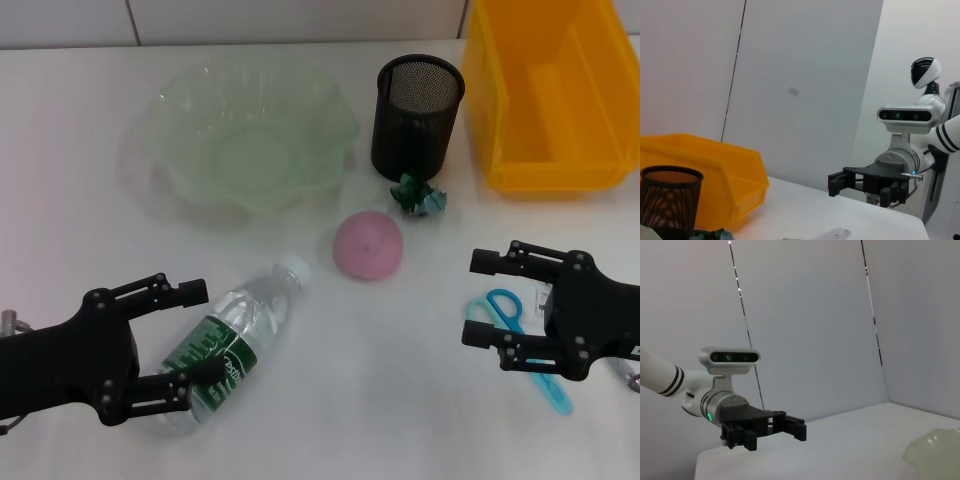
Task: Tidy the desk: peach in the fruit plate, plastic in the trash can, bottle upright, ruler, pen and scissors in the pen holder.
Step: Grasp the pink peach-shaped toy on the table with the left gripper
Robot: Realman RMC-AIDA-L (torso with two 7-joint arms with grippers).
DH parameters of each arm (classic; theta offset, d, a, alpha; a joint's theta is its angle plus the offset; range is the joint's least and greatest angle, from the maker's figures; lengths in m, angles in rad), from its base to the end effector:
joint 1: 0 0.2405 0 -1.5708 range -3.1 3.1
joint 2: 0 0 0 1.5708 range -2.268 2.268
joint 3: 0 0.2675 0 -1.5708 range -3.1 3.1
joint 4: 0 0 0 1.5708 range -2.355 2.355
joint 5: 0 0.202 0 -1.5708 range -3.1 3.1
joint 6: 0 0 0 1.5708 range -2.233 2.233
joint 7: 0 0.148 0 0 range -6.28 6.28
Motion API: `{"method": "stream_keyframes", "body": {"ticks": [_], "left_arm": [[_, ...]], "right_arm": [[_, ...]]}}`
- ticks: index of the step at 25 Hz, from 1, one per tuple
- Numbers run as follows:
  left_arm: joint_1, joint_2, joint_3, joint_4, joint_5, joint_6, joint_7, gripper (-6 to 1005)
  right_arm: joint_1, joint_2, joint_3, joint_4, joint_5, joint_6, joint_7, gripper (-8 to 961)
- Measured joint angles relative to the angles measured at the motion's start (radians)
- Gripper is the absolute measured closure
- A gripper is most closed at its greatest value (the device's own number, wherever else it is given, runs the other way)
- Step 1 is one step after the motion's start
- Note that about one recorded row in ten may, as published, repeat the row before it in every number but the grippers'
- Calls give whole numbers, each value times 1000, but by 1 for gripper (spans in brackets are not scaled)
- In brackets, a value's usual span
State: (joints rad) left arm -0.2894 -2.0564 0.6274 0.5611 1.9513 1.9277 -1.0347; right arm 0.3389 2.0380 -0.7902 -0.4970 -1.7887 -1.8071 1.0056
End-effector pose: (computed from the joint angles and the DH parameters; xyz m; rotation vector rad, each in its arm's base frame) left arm -0.3013 0.2208 0.0027 -2.7517 -0.4326 -1.0368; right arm 0.2896 0.2464 -0.0091 -2.7363 0.3727 1.0257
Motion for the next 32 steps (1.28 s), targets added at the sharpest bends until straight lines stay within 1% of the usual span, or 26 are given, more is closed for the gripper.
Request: {"method": "stream_keyframes", "body": {"ticks": [10, 15, 18, 19, 20, 21, 22, 24, 25, 26, 27, 29, 32], "left_arm": [[-1, -2, 0, -1, 0, 4, -2, 196], [-5, -2, 0, 10, -1, 8, -51, 197], [-12, -1, 0, 21, -1, 8, -87, 197], [-22, -2, 1, 68, 0, 4, -178, 197], [-22, -2, 1, 68, 0, 4, -178, 197], [-28, -4, 4, 95, 0, 2, -222, 198], [-28, -4, 4, 95, 0, 2, -222, 198], [-76, -10, 68, 232, -1, 7, -415, 198], [-91, -12, 91, 261, -3, 8, -450, 198], [-128, -15, 147, 323, -7, 4, -526, 198], [-128, -15, 147, 323, -7, 4, -526, 198], [-181, -18, 222, 368, -9, -15, -598, 199], [-272, -19, 386, 407, -6, -122, -714, 199]], "right_arm": [[5, 1, 1, 0, 0, 0, -1, 180], [-9, 0, 10, 0, 0, 1, -1, 181], [-35, -8, 35, 0, 0, 10, -1, 181], [-47, -12, 53, -1, 0, 15, -1, 181], [-60, -16, 70, -2, 0, 19, -1, 181], [-85, -24, 99, -3, 0, 25, -1, 181], [-85, -24, 99, -3, 0, 25, -1, 181], [-105, -32, 124, -3, 0, 29, -1, 181], [-113, -34, 131, -3, 0, 31, -1, 181], [-125, -35, 139, -4, 0, 39, -1, 181], [-125, -35, 139, -4, 0, 39, -1, 181], [-133, -35, 141, -6, 0, 50, -1, 181], [-137, -35, 142, -2, 0, 64, -1, 181]]}}
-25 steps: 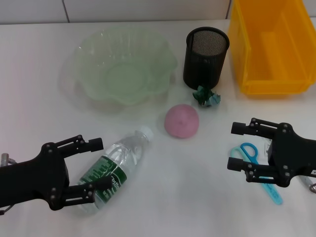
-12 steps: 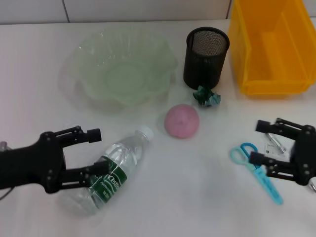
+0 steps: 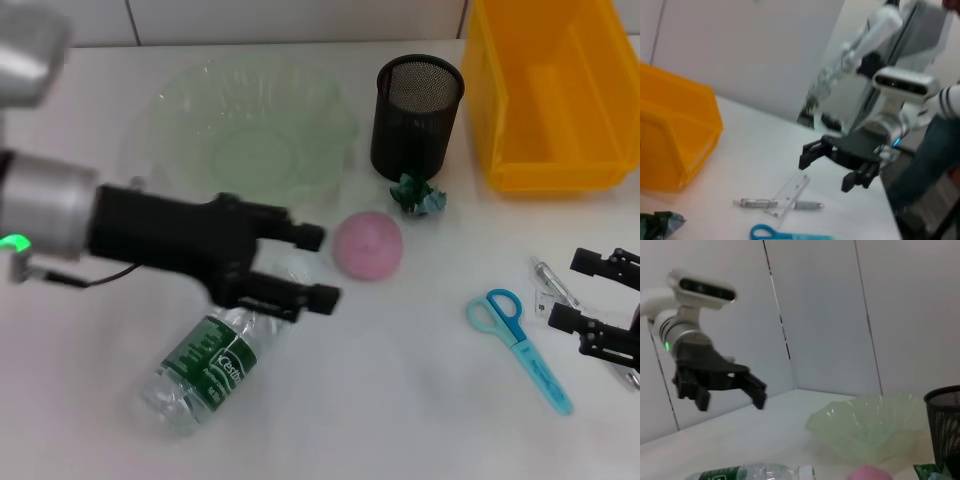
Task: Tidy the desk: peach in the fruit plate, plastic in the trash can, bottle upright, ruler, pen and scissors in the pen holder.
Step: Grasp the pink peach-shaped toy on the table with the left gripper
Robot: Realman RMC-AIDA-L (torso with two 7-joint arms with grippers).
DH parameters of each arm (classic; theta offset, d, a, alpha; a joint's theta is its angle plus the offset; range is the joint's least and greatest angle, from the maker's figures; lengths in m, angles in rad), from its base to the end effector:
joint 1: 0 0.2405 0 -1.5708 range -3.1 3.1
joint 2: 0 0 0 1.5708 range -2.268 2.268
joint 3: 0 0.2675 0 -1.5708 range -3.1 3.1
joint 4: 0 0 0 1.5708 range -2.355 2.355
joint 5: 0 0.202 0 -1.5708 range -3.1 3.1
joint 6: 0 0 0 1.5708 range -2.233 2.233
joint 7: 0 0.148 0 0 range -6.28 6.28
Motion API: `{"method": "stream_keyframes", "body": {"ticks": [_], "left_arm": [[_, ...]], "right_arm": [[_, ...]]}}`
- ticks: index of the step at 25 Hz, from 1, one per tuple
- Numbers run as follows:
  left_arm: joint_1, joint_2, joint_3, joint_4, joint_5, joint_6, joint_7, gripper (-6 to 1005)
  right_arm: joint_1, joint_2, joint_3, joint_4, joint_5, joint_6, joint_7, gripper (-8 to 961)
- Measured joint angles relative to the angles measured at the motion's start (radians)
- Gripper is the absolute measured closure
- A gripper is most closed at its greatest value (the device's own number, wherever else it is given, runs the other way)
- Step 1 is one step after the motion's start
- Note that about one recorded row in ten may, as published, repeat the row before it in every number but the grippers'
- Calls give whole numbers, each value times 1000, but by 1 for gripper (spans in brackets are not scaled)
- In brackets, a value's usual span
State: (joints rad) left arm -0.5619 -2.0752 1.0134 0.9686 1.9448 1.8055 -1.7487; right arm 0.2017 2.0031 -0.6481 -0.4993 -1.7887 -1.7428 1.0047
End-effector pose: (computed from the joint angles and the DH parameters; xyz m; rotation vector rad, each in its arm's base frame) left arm -0.1908 0.3125 -0.0050 2.9348 0.5123 0.5287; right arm 0.3431 0.2211 0.0203 -2.4953 0.5687 0.8918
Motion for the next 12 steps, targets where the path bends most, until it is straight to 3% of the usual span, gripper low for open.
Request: {"method": "stream_keyframes", "body": {"ticks": [3, 4, 7, 8, 12], "left_arm": [[-54, -1, 186, 58, 8, -160, -104, 201], [-69, -1, 284, 105, 20, -248, -154, 202], [-73, -2, 342, 143, 32, -307, -179, 205], [-72, -3, 428, 196, 44, -389, -204, 206], [-60, -4, 619, 237, 66, -582, -211, 210]], "right_arm": [[-1, 0, 0, 3, 0, 4, 0, 181], [-1, 0, 1, 3, 0, 5, 0, 181], [-1, 0, 1, 3, 0, 5, 0, 181], [0, 0, 1, 3, 0, 5, 0, 181], [4, -1, 1, 3, 0, 13, 0, 181]]}}
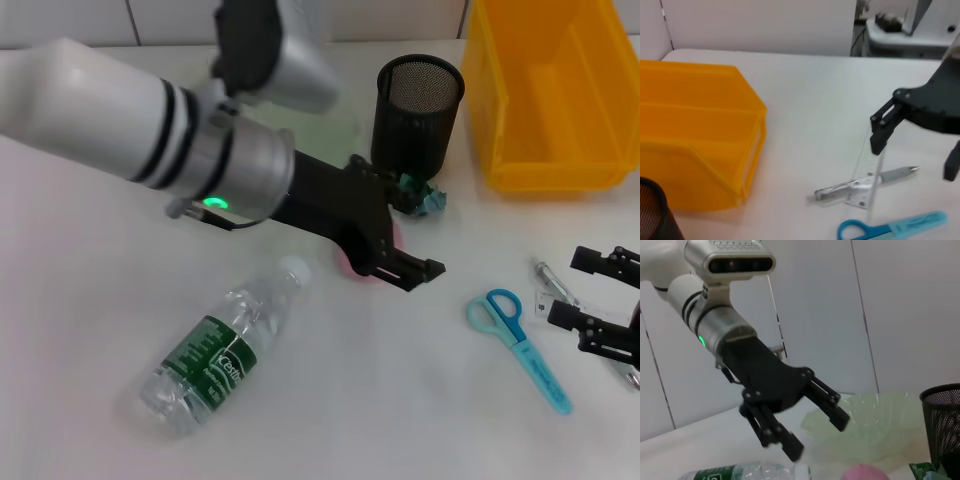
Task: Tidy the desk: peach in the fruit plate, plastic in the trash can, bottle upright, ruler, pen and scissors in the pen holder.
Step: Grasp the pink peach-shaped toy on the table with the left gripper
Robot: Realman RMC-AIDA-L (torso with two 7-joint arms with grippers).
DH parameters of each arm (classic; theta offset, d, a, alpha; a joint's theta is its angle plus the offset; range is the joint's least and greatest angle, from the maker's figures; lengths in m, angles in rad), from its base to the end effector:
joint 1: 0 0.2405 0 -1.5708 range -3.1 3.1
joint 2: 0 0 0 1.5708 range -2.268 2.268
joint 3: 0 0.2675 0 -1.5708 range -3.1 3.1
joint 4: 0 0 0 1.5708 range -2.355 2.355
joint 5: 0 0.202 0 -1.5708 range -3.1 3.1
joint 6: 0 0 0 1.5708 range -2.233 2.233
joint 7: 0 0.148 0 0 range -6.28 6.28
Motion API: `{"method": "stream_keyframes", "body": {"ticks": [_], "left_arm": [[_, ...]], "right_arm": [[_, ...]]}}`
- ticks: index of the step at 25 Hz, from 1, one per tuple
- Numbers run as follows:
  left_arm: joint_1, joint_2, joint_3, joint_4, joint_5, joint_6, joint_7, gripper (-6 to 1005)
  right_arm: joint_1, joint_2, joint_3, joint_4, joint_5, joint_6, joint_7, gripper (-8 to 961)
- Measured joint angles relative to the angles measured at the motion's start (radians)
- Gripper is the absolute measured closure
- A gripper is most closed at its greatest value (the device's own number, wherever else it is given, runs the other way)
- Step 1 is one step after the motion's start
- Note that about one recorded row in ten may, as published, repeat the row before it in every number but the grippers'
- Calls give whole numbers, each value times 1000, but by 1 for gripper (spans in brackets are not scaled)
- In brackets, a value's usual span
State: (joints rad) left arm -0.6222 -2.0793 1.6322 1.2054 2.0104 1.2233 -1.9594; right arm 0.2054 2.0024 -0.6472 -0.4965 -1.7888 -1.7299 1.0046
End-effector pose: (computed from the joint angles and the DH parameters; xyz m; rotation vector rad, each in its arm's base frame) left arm -0.1179 0.3386 -0.0819 -3.0324 -0.1047 -0.0970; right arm 0.3441 0.2232 0.0200 -2.4902 0.5727 0.8806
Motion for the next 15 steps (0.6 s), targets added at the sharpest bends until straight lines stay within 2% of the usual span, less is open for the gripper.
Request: {"method": "stream_keyframes", "body": {"ticks": [1, 2, 3, 7, 15], "left_arm": [[0, 0, 25, -3, 7, -31, 0, 211], [2, -1, 87, -13, 24, -109, -2, 212], [2, -1, 87, -13, 24, -109, -2, 213], [17, -1, 189, -43, 56, -292, -3, 218], [13, -1, 215, -122, 75, -352, -15, 226]], "right_arm": [[1, 0, 0, 0, 0, 2, 0, 181], [4, 0, 0, 0, 0, 2, 0, 181], [4, 0, 0, 0, 0, 2, 0, 181], [10, 3, -2, -1, -1, 4, 0, 181], [15, 7, -8, 0, -1, 4, 0, 181]]}}
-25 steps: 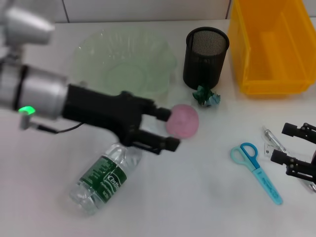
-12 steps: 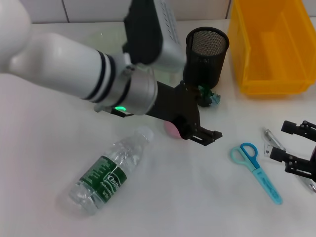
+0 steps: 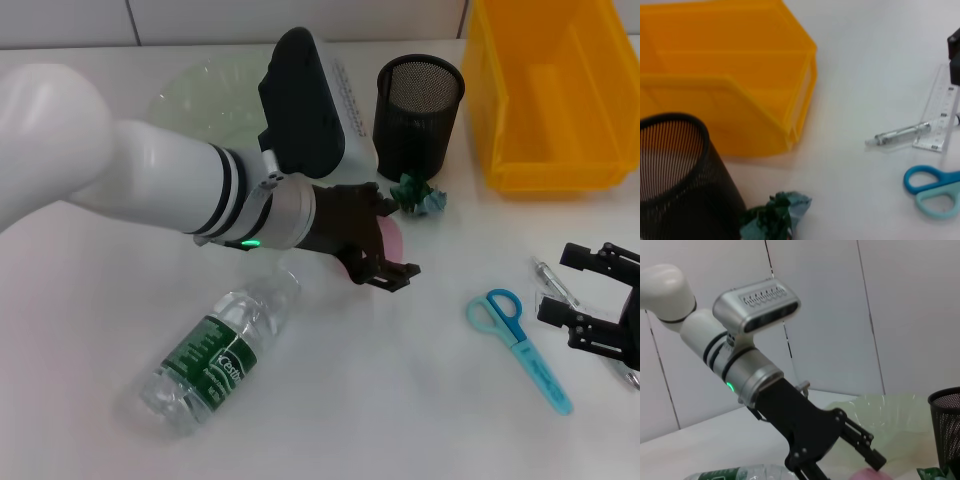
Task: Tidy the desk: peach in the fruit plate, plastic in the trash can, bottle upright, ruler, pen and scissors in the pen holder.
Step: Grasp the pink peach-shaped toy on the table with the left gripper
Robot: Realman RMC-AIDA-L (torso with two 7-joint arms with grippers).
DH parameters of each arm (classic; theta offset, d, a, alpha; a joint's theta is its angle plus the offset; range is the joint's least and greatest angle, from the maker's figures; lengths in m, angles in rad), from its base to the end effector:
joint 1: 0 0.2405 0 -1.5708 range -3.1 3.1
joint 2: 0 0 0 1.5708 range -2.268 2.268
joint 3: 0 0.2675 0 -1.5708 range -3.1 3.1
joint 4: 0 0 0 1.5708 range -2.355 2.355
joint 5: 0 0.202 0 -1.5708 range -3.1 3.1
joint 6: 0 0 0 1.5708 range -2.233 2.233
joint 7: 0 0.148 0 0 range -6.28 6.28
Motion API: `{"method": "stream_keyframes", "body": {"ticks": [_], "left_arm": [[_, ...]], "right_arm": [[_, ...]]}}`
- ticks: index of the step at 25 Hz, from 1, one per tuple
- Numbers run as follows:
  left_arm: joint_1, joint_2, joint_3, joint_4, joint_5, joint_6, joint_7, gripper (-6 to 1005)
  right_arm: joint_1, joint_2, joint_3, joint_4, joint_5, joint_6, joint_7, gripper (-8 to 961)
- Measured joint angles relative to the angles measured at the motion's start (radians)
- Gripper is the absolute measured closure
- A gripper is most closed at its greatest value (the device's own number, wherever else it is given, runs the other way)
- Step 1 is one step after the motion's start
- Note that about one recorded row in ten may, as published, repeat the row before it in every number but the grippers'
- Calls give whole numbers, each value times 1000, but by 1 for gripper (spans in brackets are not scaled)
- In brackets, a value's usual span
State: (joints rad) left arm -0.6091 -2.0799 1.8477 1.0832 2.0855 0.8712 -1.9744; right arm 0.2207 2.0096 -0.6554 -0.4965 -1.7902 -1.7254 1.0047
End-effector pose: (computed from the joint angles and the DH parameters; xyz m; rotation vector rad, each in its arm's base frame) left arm -0.1481 0.3479 -0.1210 -2.8675 -0.0590 0.0556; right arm 0.3392 0.2279 0.0159 -2.5050 0.5596 0.8884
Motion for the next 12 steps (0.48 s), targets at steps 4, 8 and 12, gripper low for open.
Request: {"method": "stream_keyframes", "body": {"ticks": [4, 8, 12], "left_arm": [[-6, 0, -6, -43, 0, -14, -1, 230], [-3, 0, -8, -57, 0, -29, 1, 234], [3, 0, -1, -51, 0, -34, 9, 333]], "right_arm": [[8, 2, -1, 1, 0, 0, 0, 181], [14, 2, -3, 3, 0, 0, 0, 181], [14, 2, -3, 3, 0, 0, 0, 181]]}}
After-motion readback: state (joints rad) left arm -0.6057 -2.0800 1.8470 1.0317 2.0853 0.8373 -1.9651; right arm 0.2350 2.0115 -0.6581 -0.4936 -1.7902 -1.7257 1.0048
